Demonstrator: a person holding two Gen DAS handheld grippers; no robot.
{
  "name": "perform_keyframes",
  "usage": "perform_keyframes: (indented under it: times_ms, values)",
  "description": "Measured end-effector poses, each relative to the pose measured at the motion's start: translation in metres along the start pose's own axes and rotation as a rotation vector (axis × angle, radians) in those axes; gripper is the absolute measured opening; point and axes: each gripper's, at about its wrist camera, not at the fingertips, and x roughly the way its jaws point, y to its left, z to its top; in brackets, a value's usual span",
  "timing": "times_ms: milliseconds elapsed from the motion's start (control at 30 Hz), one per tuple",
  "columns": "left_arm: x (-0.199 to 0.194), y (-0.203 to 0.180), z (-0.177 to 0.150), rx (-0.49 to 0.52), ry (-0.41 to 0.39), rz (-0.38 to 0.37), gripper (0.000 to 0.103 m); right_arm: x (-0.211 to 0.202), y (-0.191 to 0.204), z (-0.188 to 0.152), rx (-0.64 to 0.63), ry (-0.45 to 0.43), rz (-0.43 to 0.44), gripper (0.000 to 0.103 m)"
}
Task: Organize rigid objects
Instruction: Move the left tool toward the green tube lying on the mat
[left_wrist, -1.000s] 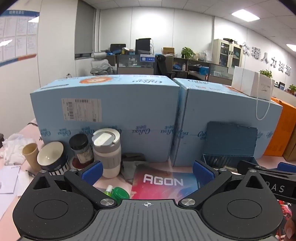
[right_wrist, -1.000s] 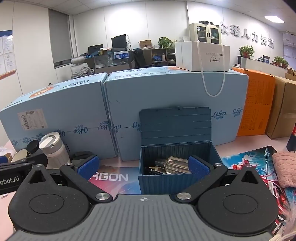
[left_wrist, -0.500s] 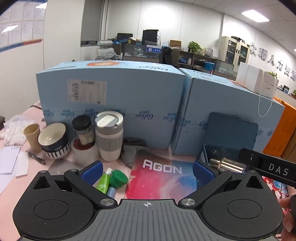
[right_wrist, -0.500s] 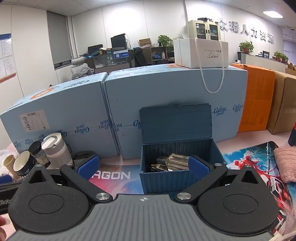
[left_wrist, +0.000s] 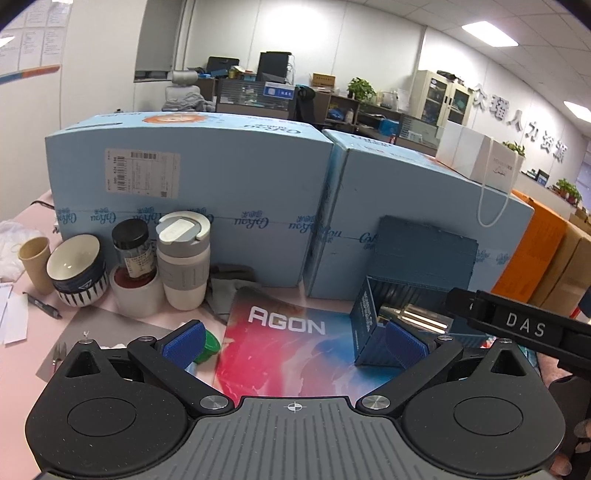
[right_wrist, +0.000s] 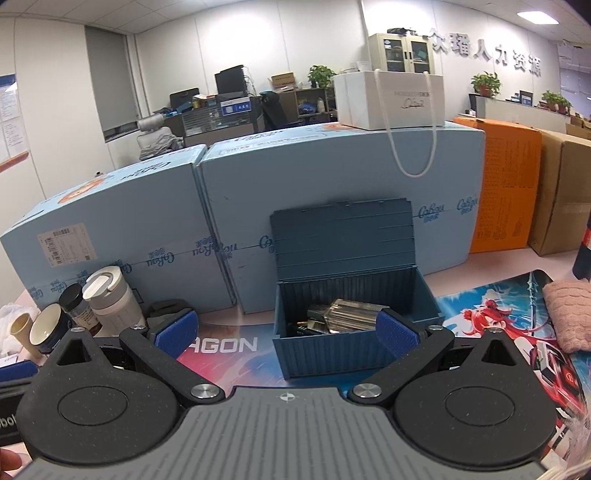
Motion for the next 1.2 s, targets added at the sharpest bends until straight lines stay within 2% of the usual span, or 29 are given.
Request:
perform_keyframes:
  times_ms: [167, 433, 1200]
  values:
    - [0.0, 0.0, 0.0, 0.006, -0.005, 0.009, 0.103, -0.002, -0.005, -0.002, 0.01, 0.002, -0.018, 0.103]
    - [-0.002, -0.01, 0.005, 0.075, -0.077, 0.035, 0.103, -0.007, -0.013, -0.004, 0.018, 0.004, -0.038, 0.103]
    - [-0.011, -0.025, -0.001, 0.121, -0.085, 0.027, 0.103, -0.028, -0.028, -0.014, 0.017, 0.005, -0.052, 0.103]
